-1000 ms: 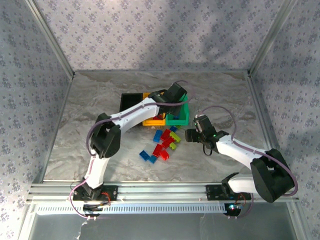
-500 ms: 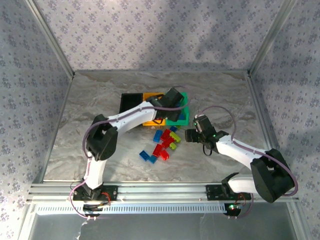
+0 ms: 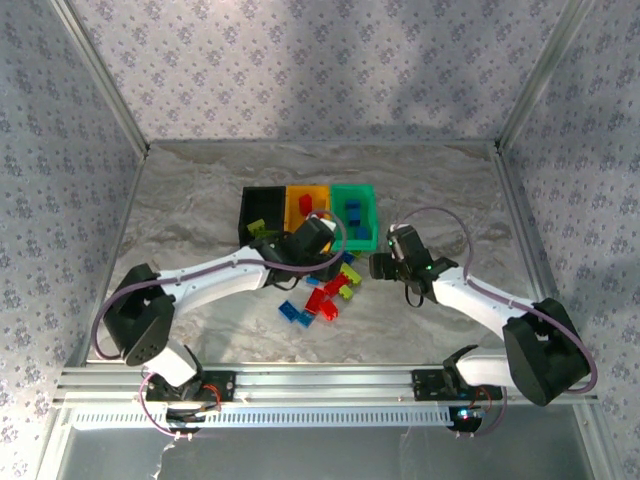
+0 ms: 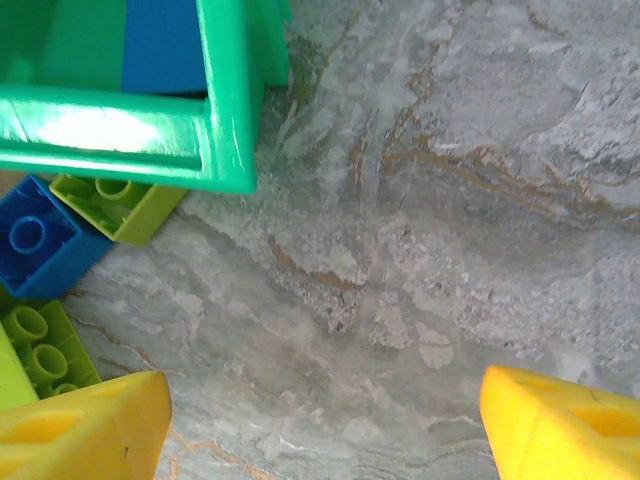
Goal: Sort the legos into containers by color
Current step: Pick up the lego from the middle-left of the table.
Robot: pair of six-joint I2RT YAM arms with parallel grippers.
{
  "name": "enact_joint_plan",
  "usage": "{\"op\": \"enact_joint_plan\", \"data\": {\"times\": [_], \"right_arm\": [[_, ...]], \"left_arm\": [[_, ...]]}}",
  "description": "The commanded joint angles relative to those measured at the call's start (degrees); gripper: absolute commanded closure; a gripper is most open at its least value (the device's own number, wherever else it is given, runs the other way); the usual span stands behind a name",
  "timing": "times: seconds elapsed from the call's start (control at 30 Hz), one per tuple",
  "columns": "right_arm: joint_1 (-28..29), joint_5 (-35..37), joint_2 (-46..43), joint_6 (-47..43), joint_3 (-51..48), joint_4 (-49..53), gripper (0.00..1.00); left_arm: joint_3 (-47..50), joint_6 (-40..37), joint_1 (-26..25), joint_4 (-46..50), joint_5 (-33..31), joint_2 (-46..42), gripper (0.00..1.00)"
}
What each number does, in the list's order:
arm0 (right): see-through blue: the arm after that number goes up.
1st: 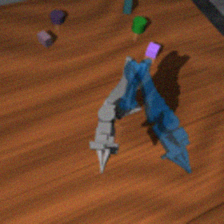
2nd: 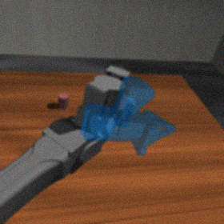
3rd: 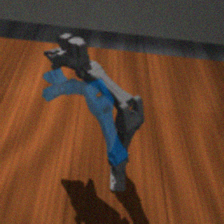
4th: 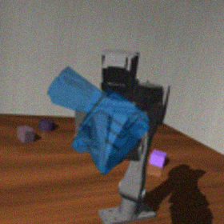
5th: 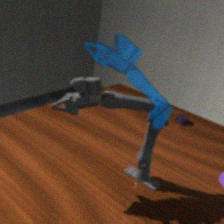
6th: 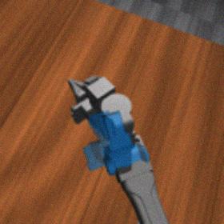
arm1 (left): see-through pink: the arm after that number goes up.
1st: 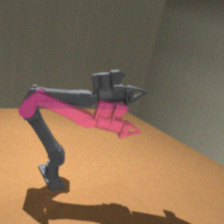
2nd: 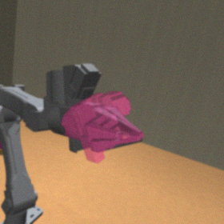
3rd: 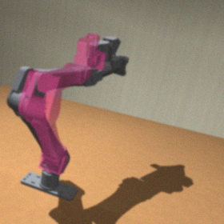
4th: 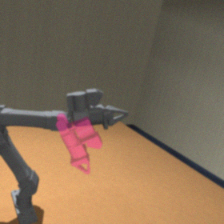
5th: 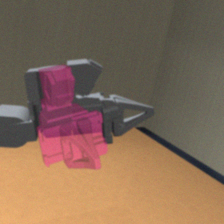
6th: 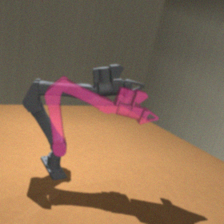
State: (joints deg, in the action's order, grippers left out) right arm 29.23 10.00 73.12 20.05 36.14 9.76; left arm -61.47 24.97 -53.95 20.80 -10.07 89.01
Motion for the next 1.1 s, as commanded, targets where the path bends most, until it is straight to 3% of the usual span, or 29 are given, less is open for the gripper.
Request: {"op": "enact_joint_plan", "data": {"times": [0.0, 0.2, 0.33, 0.63, 0.8, 1.07], "right_arm": [[-0.76, -1.46, -0.97, -0.32, 3.50, 2.39, 0.17], [-1.12, -2.92, 1.99, -1.77, 6.73, 1.01, 0.17], [-1.48, -2.44, 3.86, -0.86, 3.34, -3.49, 0.17], [-3.66, -4.07, 4.25, -0.28, 2.53, -3.92, 0.17], [-3.62, -5.63, 5.89, -0.27, 2.86, -4.49, 0.17], [-3.09, -5.16, 6.39, -0.28, 3.24, -4.03, 0.17]], "left_arm": [[1.70, 2.53, -0.54, -0.78, -0.43, -3.80, 0.31], [3.88, 3.77, -0.71, 1.78, -0.74, -6.53, 0.31], [5.97, 4.93, -1.25, 1.64, 0.82, -8.17, 0.31], [10.65, 0.35, -5.30, -0.06, 5.34, -7.90, 0.32], [6.74, -4.43, -9.81, 4.58, 6.74, -3.54, 0.33], [-3.11, -8.07, -15.04, 15.18, 0.92, 7.80, 0.38]]}}
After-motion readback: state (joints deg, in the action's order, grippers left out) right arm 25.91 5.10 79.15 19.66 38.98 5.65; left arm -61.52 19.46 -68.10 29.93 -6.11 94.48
